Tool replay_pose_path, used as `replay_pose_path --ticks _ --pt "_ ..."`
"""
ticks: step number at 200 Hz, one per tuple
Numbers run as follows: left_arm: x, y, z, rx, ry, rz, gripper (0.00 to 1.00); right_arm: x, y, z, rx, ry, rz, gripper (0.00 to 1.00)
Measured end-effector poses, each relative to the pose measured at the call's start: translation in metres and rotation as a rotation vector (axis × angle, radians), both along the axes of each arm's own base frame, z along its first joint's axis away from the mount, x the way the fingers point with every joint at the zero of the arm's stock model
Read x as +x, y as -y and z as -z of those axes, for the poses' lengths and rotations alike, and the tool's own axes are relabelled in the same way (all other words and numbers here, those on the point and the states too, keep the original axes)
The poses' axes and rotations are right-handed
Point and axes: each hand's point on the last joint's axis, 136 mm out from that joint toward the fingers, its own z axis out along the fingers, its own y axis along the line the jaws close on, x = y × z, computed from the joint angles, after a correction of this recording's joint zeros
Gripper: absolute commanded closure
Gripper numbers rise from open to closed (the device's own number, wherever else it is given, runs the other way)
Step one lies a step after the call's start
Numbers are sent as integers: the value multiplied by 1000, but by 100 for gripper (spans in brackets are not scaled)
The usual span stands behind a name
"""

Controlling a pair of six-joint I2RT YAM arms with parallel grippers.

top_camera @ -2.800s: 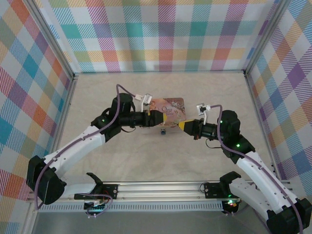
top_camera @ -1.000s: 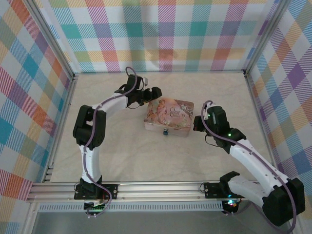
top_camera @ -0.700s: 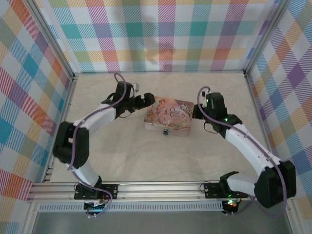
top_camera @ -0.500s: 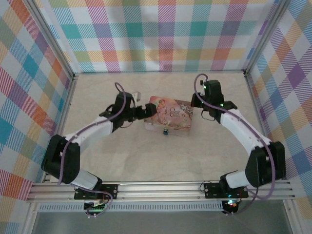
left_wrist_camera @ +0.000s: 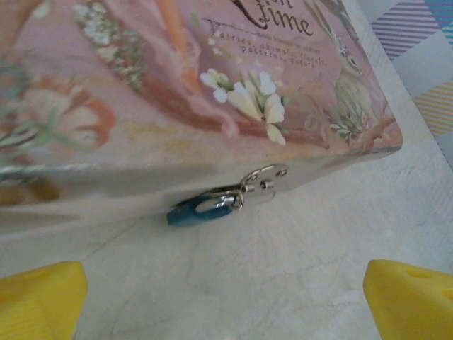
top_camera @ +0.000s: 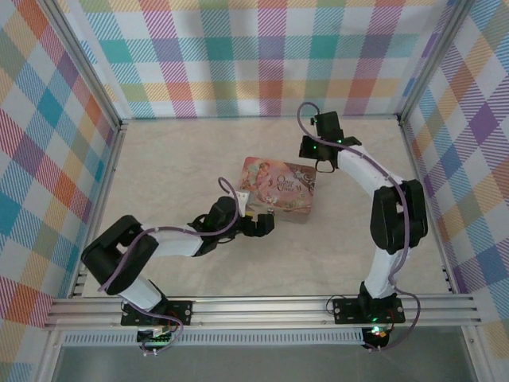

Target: Unlock the padlock with the key

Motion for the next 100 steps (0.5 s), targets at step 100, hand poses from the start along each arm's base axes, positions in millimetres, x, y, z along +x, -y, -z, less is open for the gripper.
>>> replay_pose_path --ticks 100 --pt "18 39 26 -4 99 43 7 7 -9 39 -8 -94 -38 100"
